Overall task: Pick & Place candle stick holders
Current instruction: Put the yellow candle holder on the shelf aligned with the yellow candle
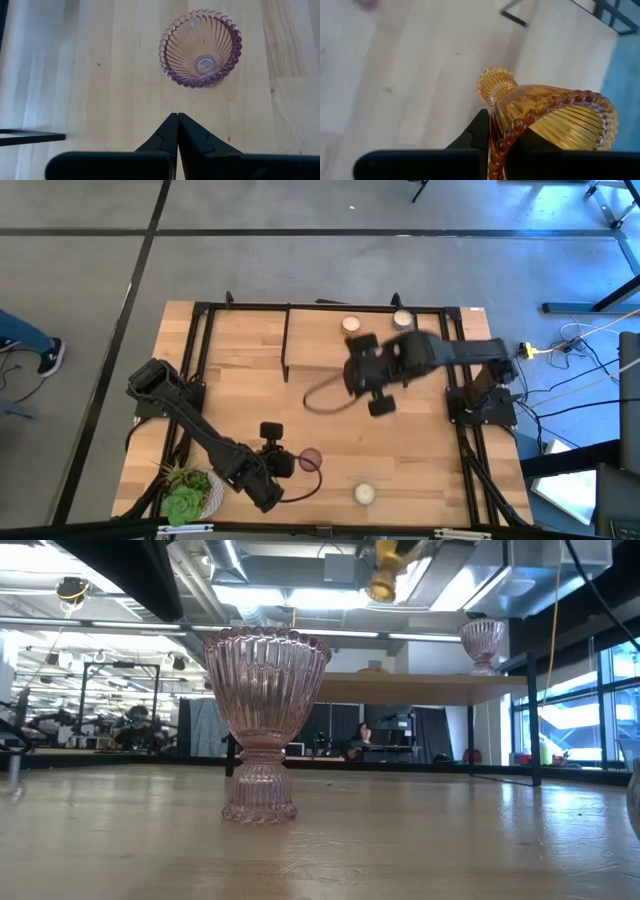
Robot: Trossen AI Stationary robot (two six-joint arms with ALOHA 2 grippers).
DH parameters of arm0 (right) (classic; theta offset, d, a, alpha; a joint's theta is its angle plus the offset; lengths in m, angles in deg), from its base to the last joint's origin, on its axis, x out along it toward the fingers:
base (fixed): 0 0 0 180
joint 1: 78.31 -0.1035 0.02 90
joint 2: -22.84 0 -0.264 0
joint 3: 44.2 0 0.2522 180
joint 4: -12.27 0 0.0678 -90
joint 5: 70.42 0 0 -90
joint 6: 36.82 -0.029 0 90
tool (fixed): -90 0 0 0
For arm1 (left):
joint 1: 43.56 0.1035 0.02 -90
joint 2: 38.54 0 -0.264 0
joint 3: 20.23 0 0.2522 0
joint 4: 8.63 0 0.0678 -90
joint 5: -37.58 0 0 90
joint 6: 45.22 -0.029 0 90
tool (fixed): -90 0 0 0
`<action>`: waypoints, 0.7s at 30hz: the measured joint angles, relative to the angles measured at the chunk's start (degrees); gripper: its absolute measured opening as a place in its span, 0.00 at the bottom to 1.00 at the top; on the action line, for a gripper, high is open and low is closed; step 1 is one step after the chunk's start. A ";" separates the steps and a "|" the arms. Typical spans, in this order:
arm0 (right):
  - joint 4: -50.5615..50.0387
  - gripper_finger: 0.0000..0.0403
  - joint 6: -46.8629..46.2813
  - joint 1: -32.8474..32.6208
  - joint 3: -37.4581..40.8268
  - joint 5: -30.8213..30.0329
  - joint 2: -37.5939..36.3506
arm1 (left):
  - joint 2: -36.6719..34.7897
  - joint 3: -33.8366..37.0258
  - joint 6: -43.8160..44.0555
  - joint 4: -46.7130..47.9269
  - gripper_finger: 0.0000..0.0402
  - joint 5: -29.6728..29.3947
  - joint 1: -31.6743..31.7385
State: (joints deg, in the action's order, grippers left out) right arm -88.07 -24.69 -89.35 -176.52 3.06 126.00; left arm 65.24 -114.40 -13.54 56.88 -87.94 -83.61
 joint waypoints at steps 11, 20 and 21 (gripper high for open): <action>-2.71 0.05 6.65 12.58 0.11 0.33 1.25 | 0.00 0.00 1.64 1.01 0.00 -0.94 -0.42; -2.42 0.05 8.93 13.72 1.98 1.19 4.18 | 0.00 0.00 2.28 1.01 0.00 -0.95 -0.42; -2.13 0.05 8.95 13.71 2.25 0.69 4.18 | 0.00 0.00 2.32 1.01 0.01 -0.95 -0.43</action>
State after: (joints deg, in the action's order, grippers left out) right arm -90.20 -15.74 -75.65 -174.27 3.75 130.19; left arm 65.24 -114.40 -11.22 57.88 -88.88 -84.04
